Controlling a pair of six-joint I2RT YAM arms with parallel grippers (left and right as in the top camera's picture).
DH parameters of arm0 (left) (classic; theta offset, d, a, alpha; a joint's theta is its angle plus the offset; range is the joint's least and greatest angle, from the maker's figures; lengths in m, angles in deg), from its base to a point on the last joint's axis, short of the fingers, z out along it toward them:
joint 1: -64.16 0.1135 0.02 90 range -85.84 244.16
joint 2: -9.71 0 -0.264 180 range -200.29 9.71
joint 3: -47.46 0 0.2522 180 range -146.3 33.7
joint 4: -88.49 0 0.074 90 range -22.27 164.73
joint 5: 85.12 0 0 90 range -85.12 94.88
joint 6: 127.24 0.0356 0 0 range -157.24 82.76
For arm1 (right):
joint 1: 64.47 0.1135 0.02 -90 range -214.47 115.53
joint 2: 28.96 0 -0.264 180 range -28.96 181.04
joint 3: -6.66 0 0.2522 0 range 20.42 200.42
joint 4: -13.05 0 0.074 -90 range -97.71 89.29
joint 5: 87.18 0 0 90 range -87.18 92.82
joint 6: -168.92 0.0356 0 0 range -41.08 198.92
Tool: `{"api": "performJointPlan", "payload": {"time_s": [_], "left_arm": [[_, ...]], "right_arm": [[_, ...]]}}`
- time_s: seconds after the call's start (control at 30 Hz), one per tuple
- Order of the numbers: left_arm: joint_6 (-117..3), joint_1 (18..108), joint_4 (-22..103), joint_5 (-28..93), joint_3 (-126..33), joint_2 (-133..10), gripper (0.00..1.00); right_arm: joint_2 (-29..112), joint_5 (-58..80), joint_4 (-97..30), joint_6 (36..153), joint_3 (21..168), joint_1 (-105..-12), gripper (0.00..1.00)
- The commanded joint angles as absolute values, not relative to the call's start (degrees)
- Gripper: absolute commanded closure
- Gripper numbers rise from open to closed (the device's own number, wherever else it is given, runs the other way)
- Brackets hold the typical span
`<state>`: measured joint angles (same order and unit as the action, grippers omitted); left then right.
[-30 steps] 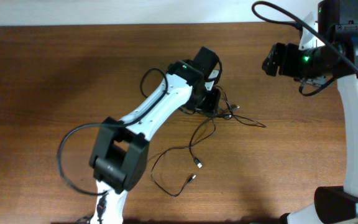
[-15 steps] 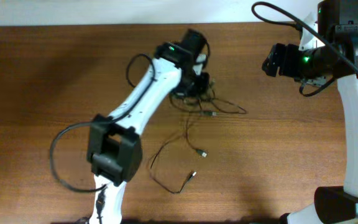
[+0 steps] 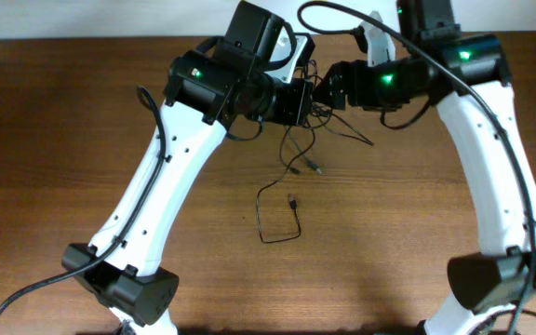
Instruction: Untangle cables
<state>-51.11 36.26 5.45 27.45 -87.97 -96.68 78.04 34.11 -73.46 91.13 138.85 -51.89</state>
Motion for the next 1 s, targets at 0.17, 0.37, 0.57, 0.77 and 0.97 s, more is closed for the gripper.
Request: {"api": "performJointPlan", "payload": {"time_s": [0.17, 0.37, 0.57, 0.77, 0.97], "left_arm": [[-43.6, 46.5, 6.1, 44.3, -88.7, -94.7, 1.00], [-43.6, 50.4, -0.8, 15.2, -88.7, -93.8, 0.88], [-44.1, 50.5, -3.4, 1.0, -88.6, -93.8, 0.88], [-43.8, 48.4, 2.4, 20.7, -88.2, -98.0, 0.91], [-35.6, 37.3, 12.5, 31.1, -88.2, -112.8, 0.79]], "right_arm": [[88.4, 26.2, -72.4, 94.7, 138.7, -53.1, 0.30], [88.4, 12.1, -74.7, 95.9, 138.7, -59.7, 0.50], [88.4, 12.9, -76.4, 95.2, 138.7, -59.9, 0.56], [85.9, 16.3, -79.2, 92.7, 141.8, -62.8, 0.47], [82.0, 16.3, -86.0, 90.8, 143.6, -71.8, 0.33]]}}
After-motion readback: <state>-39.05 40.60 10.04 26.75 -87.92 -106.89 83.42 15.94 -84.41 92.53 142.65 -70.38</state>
